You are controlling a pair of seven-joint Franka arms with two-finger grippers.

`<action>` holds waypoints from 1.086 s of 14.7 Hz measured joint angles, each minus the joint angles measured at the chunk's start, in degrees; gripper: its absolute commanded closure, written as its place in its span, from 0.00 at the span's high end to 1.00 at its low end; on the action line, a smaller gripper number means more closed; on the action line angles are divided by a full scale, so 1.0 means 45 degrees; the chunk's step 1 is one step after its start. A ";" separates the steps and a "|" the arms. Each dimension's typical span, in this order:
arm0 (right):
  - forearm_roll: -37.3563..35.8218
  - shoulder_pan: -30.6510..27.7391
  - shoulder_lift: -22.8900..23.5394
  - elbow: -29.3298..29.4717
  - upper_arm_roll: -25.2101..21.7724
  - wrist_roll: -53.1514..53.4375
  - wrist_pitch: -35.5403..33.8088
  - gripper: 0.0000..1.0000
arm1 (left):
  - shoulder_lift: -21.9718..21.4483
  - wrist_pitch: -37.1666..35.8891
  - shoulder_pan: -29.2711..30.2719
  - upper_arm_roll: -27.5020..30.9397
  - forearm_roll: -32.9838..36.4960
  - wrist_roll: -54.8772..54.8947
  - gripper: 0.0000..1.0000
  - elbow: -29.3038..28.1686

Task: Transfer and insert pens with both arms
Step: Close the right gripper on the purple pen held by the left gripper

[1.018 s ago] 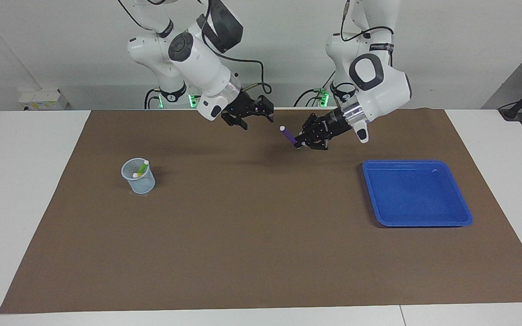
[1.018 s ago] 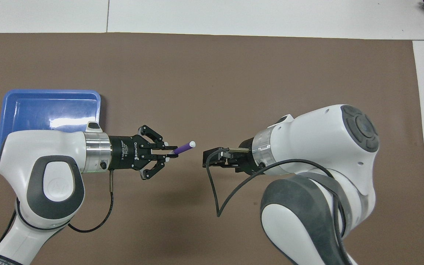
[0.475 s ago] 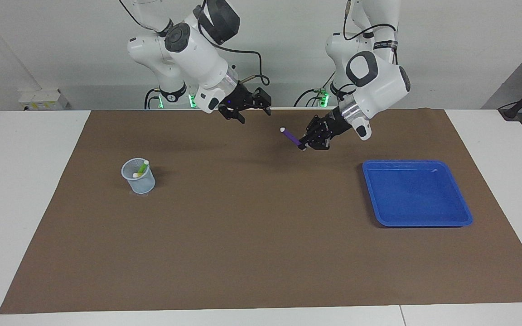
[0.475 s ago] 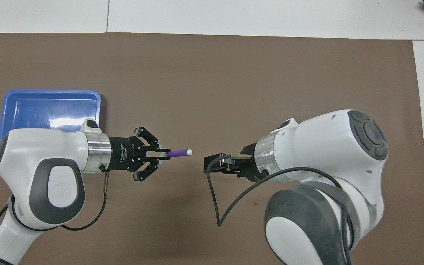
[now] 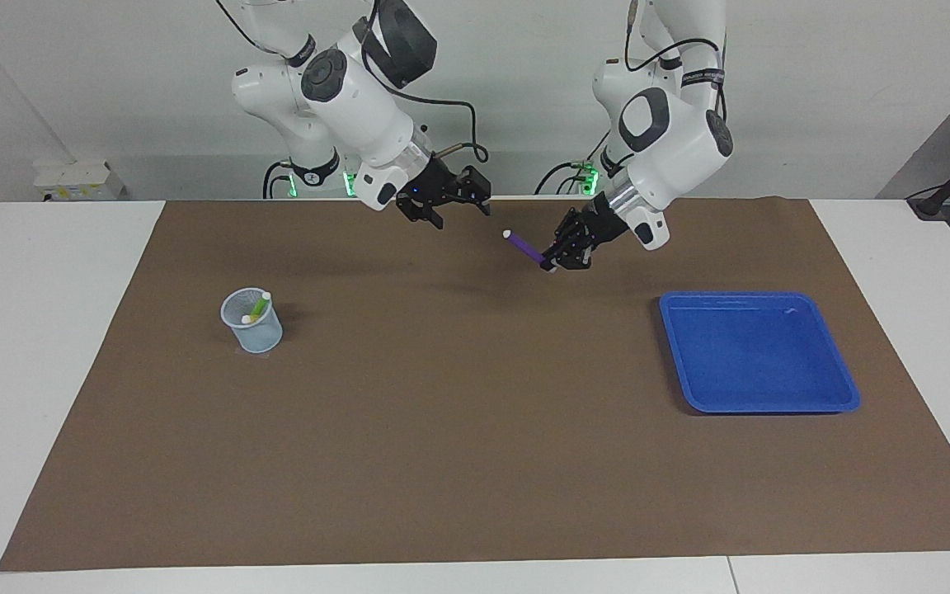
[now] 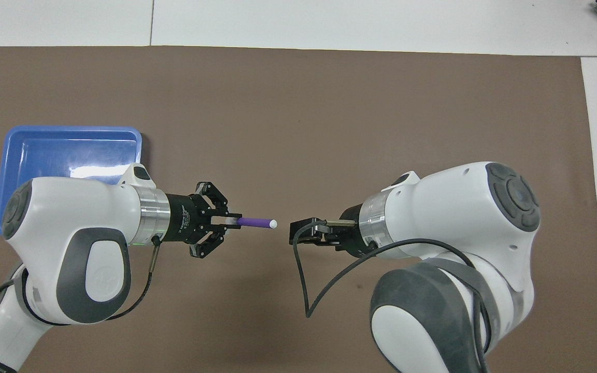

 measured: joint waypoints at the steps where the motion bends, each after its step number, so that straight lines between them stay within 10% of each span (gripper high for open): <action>1: 0.0000 0.0079 -0.0003 -0.0037 0.0005 0.0000 0.0144 1.00 | -0.0008 0.0004 -0.0019 -0.0042 0.0272 -0.0219 0.00 0.0140; 16: 0.0000 0.0352 -0.0054 -0.0287 0.0018 0.0000 0.0580 1.00 | -0.0254 0.0033 -0.0036 -0.0293 0.2252 -0.1973 0.00 0.0666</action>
